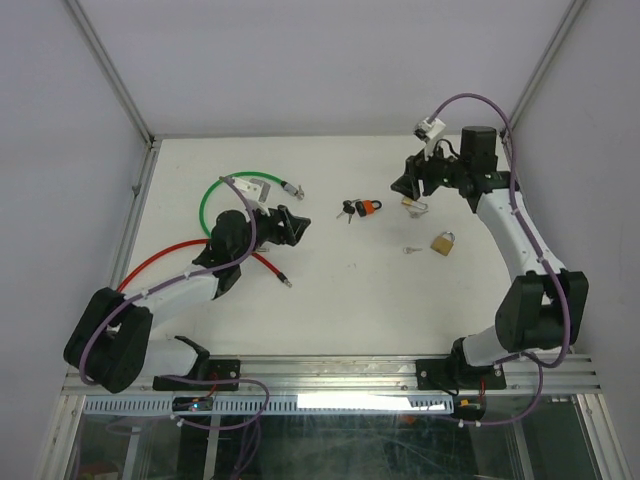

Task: Lock with the key
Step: Pick up the lock from the center of the board.

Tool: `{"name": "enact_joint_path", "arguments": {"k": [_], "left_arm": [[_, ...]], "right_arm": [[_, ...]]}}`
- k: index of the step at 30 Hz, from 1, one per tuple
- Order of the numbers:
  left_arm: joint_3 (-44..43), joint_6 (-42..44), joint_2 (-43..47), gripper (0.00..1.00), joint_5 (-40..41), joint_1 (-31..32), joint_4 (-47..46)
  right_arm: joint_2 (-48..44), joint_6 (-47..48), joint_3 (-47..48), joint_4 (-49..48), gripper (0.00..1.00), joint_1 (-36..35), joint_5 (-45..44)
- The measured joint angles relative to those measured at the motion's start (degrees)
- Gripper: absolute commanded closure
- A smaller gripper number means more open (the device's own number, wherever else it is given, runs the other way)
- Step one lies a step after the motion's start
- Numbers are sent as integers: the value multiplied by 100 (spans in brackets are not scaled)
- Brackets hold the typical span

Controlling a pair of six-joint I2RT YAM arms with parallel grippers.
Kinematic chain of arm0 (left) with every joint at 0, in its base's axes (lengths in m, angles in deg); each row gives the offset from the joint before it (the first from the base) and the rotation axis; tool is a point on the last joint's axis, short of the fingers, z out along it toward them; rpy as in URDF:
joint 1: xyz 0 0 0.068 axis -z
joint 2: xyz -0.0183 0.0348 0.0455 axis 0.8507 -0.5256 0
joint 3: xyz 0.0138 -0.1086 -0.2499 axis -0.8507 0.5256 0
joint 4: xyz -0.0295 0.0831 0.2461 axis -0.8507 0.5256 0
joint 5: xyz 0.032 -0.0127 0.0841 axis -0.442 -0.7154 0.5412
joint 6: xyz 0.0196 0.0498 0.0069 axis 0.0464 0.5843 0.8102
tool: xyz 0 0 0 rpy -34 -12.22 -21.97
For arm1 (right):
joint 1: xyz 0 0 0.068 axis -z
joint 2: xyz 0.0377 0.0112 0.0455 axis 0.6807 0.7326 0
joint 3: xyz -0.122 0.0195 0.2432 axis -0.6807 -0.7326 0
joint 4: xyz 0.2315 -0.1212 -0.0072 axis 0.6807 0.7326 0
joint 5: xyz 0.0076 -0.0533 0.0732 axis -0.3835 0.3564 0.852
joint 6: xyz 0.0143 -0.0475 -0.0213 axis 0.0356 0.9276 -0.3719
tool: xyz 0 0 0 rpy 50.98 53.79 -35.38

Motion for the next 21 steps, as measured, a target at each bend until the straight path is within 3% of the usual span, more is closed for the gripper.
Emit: {"name": "enact_joint_path", "arguments": {"k": [8,14,21], "left_arm": [[549,-315,898,1,490,-4,326],[557,-627,817,1,645,-293,691],[560,-1340,684,1,476,-874,876]], "right_arm": [[-1158,186,-986,-125,45,-2,1023],[-1427,-114,-2162,-710,47,33,1794],[-1482,-378,-2413,-1196,47,125,2203]]}}
